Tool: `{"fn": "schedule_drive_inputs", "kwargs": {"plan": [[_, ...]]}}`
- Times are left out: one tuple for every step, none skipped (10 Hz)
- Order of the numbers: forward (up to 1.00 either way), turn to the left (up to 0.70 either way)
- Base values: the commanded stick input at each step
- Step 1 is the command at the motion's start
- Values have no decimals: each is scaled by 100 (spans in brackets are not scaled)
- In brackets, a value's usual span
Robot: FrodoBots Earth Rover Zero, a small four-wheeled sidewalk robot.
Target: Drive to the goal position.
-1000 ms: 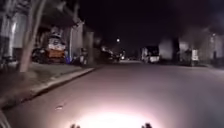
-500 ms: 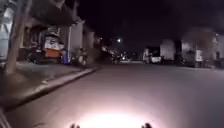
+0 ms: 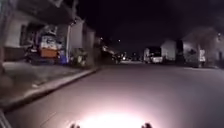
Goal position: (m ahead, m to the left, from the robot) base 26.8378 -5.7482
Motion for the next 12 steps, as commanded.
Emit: {"fn": "schedule_drive_inputs", "kwargs": {"plan": [[70, 0], [70, 0], [70, 0], [70, 0], [70, 0], [70, 0], [70, 0], [70, 0], [70, 0], [70, 0], [70, 0], [70, 0]]}}
